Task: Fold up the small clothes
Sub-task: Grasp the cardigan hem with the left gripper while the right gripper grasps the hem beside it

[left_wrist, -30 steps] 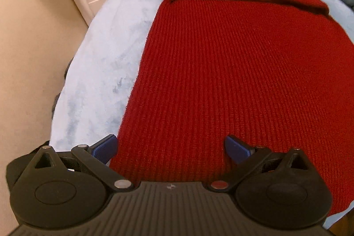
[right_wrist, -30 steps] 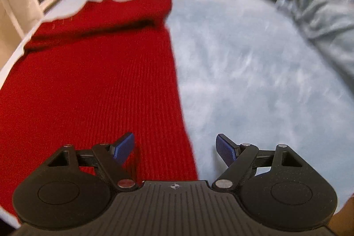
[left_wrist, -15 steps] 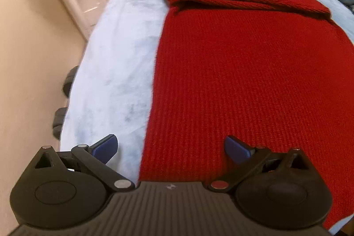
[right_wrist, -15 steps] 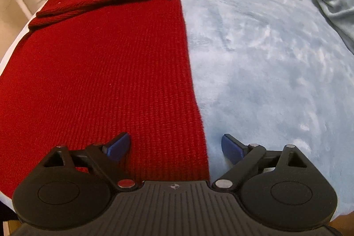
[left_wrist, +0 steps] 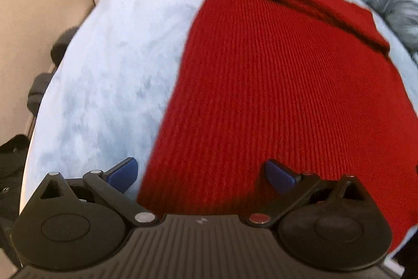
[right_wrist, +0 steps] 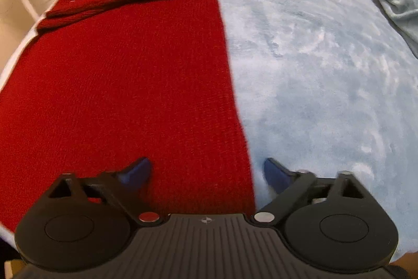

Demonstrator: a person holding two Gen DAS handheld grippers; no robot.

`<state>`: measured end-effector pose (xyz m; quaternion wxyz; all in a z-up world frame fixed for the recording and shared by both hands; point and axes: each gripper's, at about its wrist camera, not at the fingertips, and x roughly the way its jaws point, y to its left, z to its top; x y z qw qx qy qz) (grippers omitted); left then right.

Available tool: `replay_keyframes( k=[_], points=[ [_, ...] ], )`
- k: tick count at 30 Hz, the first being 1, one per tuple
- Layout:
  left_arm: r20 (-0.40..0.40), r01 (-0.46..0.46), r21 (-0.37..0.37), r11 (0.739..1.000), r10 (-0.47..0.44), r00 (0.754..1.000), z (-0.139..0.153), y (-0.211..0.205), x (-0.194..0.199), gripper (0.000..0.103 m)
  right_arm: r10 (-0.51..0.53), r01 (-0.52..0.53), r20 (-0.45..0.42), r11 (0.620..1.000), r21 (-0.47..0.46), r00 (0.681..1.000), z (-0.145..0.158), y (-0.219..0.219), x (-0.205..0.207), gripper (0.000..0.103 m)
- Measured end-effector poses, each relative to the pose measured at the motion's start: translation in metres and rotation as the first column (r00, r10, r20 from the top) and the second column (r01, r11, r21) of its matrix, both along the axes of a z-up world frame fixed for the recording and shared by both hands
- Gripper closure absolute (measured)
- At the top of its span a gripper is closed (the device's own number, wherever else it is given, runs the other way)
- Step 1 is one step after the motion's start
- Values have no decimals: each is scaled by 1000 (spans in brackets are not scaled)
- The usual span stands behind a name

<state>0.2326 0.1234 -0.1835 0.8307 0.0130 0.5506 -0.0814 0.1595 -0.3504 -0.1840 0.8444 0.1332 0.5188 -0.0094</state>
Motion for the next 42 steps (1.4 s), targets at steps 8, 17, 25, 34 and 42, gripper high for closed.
replay_keyframes(
  k=[8,17,25,34,42],
  points=[
    [-60,47,-26,999,-49,997,6,-2,-16,22,-11,18,-38,979,201,999,2,-8,-16,80],
    [1,-53,-136,989,53,999,75,-1,-32,86,-11,-18,163,984,175,987,77,1,-25,86],
    [49,-55,-156,986,63,997,98,3,-81,95,-58,17,216,982,189,975,110,-7,-77,87],
    [-3,-106,-204,973,108,994,96,51,-176,103,-60,10,204,971,240,977,130,5,-169,95],
    [70,-101,-214,972,118,990,99,57,-154,100,-54,15,162,972,234,985,114,2,-144,96]
  ],
)
